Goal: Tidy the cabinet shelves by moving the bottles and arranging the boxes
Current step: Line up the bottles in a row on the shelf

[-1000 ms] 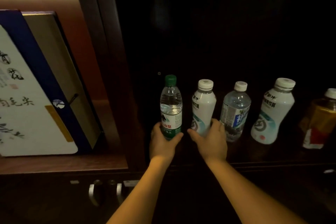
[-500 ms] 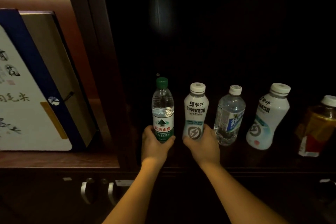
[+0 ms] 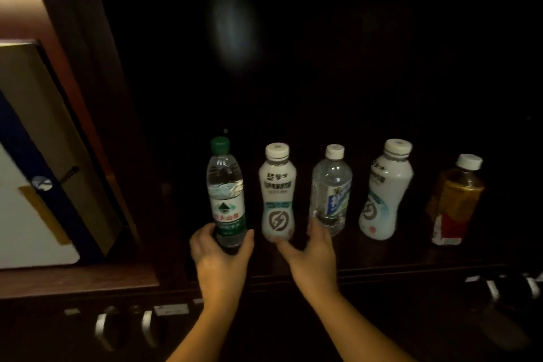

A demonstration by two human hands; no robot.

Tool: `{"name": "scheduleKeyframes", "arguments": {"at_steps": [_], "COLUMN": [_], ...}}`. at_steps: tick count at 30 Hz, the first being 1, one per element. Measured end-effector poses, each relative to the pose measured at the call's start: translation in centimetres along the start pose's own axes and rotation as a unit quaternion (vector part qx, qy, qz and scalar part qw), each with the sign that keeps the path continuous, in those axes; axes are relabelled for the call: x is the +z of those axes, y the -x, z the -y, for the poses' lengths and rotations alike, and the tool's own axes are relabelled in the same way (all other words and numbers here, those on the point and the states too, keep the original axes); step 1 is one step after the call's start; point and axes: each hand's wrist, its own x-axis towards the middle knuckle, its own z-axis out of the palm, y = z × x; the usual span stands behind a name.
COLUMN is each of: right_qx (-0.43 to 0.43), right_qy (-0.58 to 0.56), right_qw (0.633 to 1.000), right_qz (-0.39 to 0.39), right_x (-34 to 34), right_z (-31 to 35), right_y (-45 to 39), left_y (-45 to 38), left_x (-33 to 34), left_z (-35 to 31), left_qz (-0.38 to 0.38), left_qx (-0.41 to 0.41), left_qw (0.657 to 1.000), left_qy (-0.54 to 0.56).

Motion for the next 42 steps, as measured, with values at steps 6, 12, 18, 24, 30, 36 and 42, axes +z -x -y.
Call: {"name": "scheduleKeyframes", "arguments": {"at_steps": [6, 12, 18, 24, 30, 36, 42], "right_qx": [0.008, 0.047, 0.020, -0.017, -0.008, 0.003, 0.034], "right_qy": [-0.059, 0.049, 0.134, 0.027, -0.012, -0.015, 0.131], "right_qw": [0.972, 0.980, 0.978, 0.996, 1.000, 0.999, 0.988], "right_qz": [-0.225, -0.186, -0.161, -0.078, -0.007, 0.040, -0.069], "right_x": [-8.1, -11.5, -11.3, -13.3, -14.3, -15.0, -12.8], "right_z": [-3.2, -5.7, -6.1, -6.9, -6.9, -7.0, -6.3], "right_y": [-1.3, -6.4, -8.4, -8.4, -8.3, -8.3, -8.8], "left_y": [5.5, 6.0, 4.9, 4.7, 4.9, 4.9, 4.9], "left_x": [5.8, 12.7, 14.1, 13.6, 13.5, 13.3, 13.4], "left_z": [-5.5, -8.5, -7.5, -7.1, -7.2, -7.3, -7.2], "left_qz": [0.142, 0.198, 0.151, 0.197, 0.208, 0.214, 0.212], "left_qx": [0.120, -0.010, 0.016, 0.030, 0.026, 0.030, 0.035], "left_qw": [0.982, 0.979, 0.988, 0.977, 0.975, 0.973, 0.974], "left_qy": [0.032, 0.046, 0.037, 0.070, 0.071, 0.076, 0.073]}}
